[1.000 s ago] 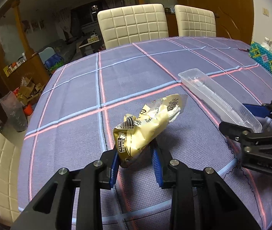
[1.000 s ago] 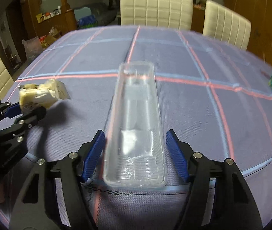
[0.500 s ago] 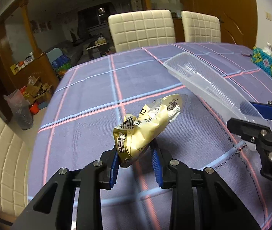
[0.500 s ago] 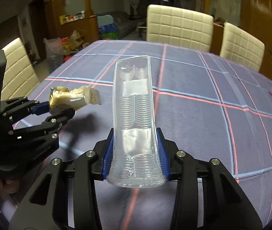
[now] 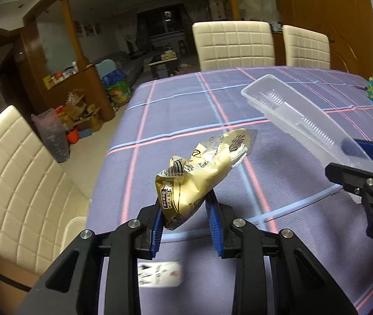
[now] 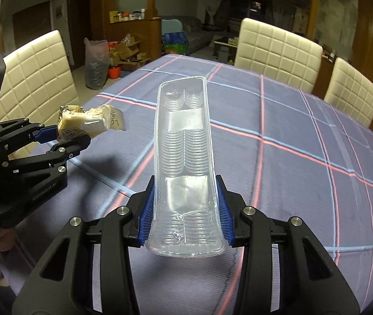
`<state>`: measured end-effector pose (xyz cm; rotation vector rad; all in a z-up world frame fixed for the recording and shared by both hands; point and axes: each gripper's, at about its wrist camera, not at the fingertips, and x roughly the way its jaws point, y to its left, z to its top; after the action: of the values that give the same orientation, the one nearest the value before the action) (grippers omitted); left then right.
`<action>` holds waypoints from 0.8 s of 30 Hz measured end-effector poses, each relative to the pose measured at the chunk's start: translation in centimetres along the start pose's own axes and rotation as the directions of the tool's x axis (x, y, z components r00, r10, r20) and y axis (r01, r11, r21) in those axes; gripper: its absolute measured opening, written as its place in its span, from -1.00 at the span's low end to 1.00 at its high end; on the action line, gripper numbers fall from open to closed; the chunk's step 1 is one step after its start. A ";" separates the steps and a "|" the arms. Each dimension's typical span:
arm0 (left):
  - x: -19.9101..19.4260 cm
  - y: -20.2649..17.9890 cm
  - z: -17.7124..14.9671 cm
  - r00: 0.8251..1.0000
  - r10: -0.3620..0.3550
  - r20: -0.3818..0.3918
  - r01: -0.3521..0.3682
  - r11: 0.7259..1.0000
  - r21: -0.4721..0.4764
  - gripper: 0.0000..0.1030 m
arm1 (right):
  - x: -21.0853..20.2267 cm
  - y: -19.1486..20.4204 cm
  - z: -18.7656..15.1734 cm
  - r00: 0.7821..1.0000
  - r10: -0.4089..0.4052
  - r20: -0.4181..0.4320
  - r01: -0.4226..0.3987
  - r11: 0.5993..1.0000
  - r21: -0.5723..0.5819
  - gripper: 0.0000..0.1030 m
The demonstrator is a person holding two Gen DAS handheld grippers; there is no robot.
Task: Collect trash
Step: 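Lift the gold wrapper and clear tray and carry both over the bin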
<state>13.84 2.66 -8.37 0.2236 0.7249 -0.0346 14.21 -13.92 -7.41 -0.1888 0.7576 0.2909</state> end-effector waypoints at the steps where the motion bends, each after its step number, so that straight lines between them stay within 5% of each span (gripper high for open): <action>1: -0.2 0.3 -0.2 1.000 0.006 0.004 -0.006 1.000 -0.001 -0.42 | -0.1 0.3 0.1 1.000 0.002 0.002 -0.002 1.000 -0.007 -0.14; 24: -2.1 4.9 -3.0 0.997 0.076 0.007 -0.075 0.995 -0.060 -0.42 | -0.4 5.8 1.4 0.999 0.034 0.000 -0.033 0.993 -0.113 -0.09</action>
<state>10.79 7.96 -8.21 0.1933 0.7067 0.0578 12.95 -8.20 -6.55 -0.2832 0.7434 0.3662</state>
